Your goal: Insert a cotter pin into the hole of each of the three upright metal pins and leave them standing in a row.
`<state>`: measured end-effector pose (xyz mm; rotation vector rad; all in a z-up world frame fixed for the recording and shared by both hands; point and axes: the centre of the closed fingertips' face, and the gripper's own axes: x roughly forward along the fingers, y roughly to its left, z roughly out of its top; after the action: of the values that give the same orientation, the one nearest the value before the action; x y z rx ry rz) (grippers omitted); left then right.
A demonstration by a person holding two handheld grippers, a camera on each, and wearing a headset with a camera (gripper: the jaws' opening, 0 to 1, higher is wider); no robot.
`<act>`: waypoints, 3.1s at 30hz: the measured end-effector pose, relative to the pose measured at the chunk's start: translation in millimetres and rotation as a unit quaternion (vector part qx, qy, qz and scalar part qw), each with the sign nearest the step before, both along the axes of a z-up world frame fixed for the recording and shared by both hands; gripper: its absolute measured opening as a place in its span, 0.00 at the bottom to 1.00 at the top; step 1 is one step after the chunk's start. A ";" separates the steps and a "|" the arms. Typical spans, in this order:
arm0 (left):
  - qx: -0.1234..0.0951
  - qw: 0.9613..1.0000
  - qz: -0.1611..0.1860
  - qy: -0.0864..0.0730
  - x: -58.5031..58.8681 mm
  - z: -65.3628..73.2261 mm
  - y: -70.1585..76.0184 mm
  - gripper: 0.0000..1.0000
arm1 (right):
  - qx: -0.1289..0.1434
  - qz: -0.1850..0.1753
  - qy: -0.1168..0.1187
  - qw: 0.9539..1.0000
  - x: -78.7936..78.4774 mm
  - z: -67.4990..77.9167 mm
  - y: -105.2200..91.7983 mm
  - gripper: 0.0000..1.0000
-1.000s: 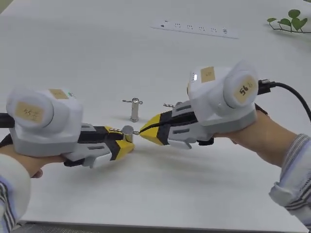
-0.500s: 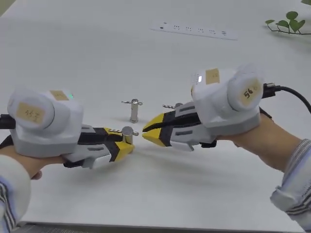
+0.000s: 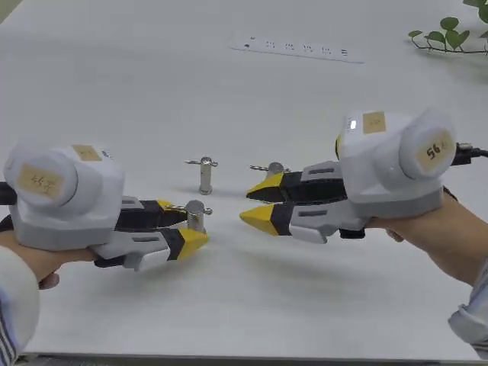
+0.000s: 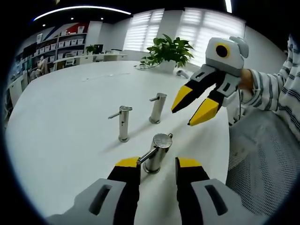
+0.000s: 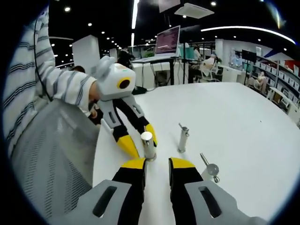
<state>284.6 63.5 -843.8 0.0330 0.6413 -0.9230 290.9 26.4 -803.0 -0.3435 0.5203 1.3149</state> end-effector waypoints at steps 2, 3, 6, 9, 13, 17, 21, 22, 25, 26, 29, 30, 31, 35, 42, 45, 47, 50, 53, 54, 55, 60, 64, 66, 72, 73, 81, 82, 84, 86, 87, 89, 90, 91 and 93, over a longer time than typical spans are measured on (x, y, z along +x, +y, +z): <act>0.004 1.000 -0.004 -0.002 -1.8 0.2 2.1 0.32 | 0.010 0.006 0.000 1.000 -3.0 1.4 7.6 0.23; 0.004 1.000 -0.005 -0.002 -2.6 0.2 3.4 0.34 | 0.014 0.009 0.001 1.000 -4.1 1.7 10.5 0.24; -0.046 0.999 0.005 0.011 -6.6 10.1 1.0 0.39 | 0.020 0.015 0.007 1.000 -6.6 -0.3 18.6 0.28; -0.048 0.999 0.008 0.003 -6.7 13.1 6.1 0.47 | 0.019 0.022 0.009 1.000 -8.1 -3.9 24.2 0.29; -0.044 0.999 0.000 0.006 -12.3 13.0 8.7 0.61 | 0.020 0.030 0.016 0.999 -9.2 -8.1 31.8 0.31; -0.028 1.000 0.000 0.014 -17.2 7.4 13.5 0.81 | 0.020 0.036 0.016 0.999 -7.9 -11.3 37.8 0.31; -0.015 1.000 -0.003 0.016 -22.1 5.4 16.9 0.84 | 0.019 0.037 0.019 0.999 -5.8 -15.5 43.4 0.31; -0.015 1.000 -0.003 0.015 -22.6 5.8 17.0 0.84 | 0.019 0.037 0.019 0.999 -5.4 -16.7 44.3 0.30; -0.016 1.000 0.002 0.009 -22.8 9.0 18.3 0.91 | 0.020 0.040 0.022 0.999 -6.3 -19.7 47.7 0.30; -0.017 1.000 0.003 0.010 -23.4 10.2 18.4 0.93 | 0.020 0.041 0.022 0.999 -6.5 -20.0 48.4 0.30; -0.017 1.000 0.000 0.014 -26.9 11.5 17.3 0.95 | 0.020 0.042 0.021 0.999 -6.1 -21.9 50.1 0.29; -0.014 1.000 -0.001 0.013 -27.6 11.4 17.6 0.95 | 0.020 0.042 0.021 0.999 -5.8 -22.3 50.3 0.29; -0.013 1.000 -0.003 0.015 -29.0 11.3 17.4 0.96 | 0.020 0.042 0.021 0.999 -5.6 -22.6 50.6 0.29; -0.028 0.999 -0.007 0.015 -33.8 15.2 13.6 0.99 | 0.020 0.042 0.020 0.999 -4.8 -24.7 51.9 0.27; -0.029 0.999 -0.006 0.016 -37.4 18.1 15.0 0.99 | 0.022 0.046 0.016 0.999 -2.3 -28.1 53.2 0.22; -0.032 0.999 -0.004 0.013 -38.4 21.2 15.2 0.99 | 0.027 0.043 0.024 0.998 -2.7 -28.4 54.9 0.21; -0.031 0.999 -0.003 0.012 -38.5 21.5 15.4 0.99 | 0.034 0.049 0.030 0.998 -6.0 -28.3 57.2 0.17; -0.030 0.999 -0.004 0.014 -40.0 20.9 15.2 0.99 | 0.036 0.053 0.022 0.998 -5.8 -28.1 56.6 0.16; -0.022 1.000 -0.007 0.016 -41.5 18.9 16.2 0.99 | 0.032 0.065 0.000 0.997 -5.1 -27.7 55.4 0.15; -0.019 1.000 -0.007 0.015 -41.6 18.6 16.7 0.99 | 0.031 0.068 -0.004 0.997 -5.3 -27.7 55.4 0.14; -0.019 1.000 -0.006 0.015 -41.4 18.7 16.9 0.99 | 0.029 0.071 -0.009 0.997 -5.2 -27.5 55.2 0.14; -0.019 1.000 -0.003 0.014 -40.6 20.6 17.3 0.98 | 0.013 0.084 -0.024 0.996 -3.1 -27.4 52.0 0.13; -0.014 1.000 -0.003 0.012 -39.8 20.0 18.2 0.98 | -0.003 0.102 -0.036 0.994 -5.3 -24.7 41.7 0.13; -0.018 1.000 -0.002 0.013 -39.7 20.7 17.7 0.98 | 0.000 0.108 -0.037 0.993 -7.7 -20.4 35.7 0.13; -0.010 1.000 0.001 0.013 -38.7 19.0 18.1 0.99 | 0.002 0.126 -0.033 0.991 -15.6 -7.7 8.2 0.13; -0.010 1.000 0.002 0.014 -38.4 18.9 18.2 0.99 | 0.004 0.128 -0.028 0.991 -16.4 -6.4 3.8 0.13; -0.003 1.000 0.007 0.017 -39.7 18.6 20.4 0.98 | -0.007 0.141 -0.022 0.990 -14.6 0.1 -37.3 0.13; 0.001 1.000 0.005 0.017 -40.8 18.2 21.4 0.98 | -0.010 0.144 -0.032 0.989 -10.8 1.4 -44.1 0.13; 0.004 1.000 0.005 0.020 -42.7 17.9 22.5 0.98 | -0.023 0.149 -0.044 0.988 -4.0 2.1 -55.9 0.13; 0.007 1.000 0.007 0.023 -44.0 17.4 24.2 0.98 | -0.034 0.149 -0.049 0.987 3.3 2.8 -66.8 0.13; 0.009 1.000 0.009 0.024 -44.2 17.1 25.1 0.98 | -0.036 0.149 -0.050 0.987 5.7 3.3 -70.7 0.13; 0.012 1.000 0.011 0.024 -44.9 17.4 26.6 0.98 | -0.042 0.150 -0.051 0.986 11.8 4.4 -80.3 0.13; 0.012 1.000 0.013 0.024 -45.0 17.8 27.1 0.98 | -0.045 0.151 -0.052 0.986 14.1 4.7 -83.9 0.13; 0.012 0.999 0.016 0.025 -44.9 18.3 27.6 0.98 | -0.047 0.151 -0.052 0.986 16.6 4.7 -86.9 0.13; 0.013 0.999 0.023 0.029 -44.9 18.5 28.8 0.98 | -0.050 0.148 -0.051 0.986 23.1 4.4 -93.3 0.13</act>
<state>239.6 92.3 -825.3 0.0138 0.7054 -0.8740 313.9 -66.9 -798.7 -0.5862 0.4616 1.5515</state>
